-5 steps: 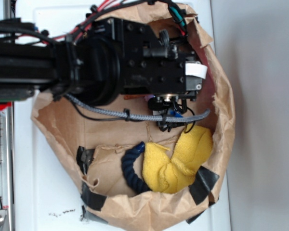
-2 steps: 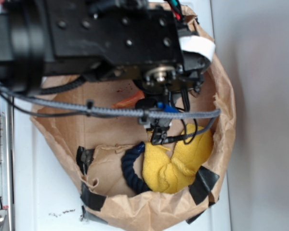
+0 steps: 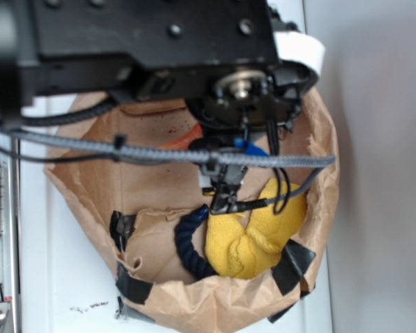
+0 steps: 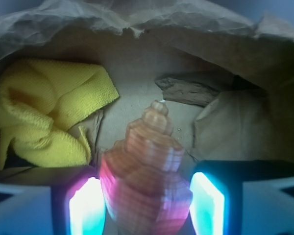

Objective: Grab the shell.

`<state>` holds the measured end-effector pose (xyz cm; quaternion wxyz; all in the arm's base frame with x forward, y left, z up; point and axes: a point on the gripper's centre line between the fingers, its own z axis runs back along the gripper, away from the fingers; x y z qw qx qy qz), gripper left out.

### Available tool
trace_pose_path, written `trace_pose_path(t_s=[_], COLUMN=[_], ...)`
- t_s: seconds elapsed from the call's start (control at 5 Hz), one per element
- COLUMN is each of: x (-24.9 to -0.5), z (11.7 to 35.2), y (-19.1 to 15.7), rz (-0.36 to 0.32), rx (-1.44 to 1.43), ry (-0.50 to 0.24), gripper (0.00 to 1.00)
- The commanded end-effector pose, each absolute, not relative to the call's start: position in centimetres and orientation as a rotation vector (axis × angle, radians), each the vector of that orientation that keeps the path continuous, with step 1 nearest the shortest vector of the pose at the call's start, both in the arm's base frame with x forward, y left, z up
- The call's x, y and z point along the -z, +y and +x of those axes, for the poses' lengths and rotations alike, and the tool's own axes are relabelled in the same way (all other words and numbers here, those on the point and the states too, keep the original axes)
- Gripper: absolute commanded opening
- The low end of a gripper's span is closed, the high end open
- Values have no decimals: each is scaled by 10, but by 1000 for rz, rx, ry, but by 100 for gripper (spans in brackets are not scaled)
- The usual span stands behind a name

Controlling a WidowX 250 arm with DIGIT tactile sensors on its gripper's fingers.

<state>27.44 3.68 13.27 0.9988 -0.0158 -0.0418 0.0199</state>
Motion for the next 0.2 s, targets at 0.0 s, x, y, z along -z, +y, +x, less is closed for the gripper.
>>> trace_pose_path(t_s=[0.0], x=[-172], z=[265], y=[32], rz=[-9], rx=[-15], ry=[-186], gripper=[0])
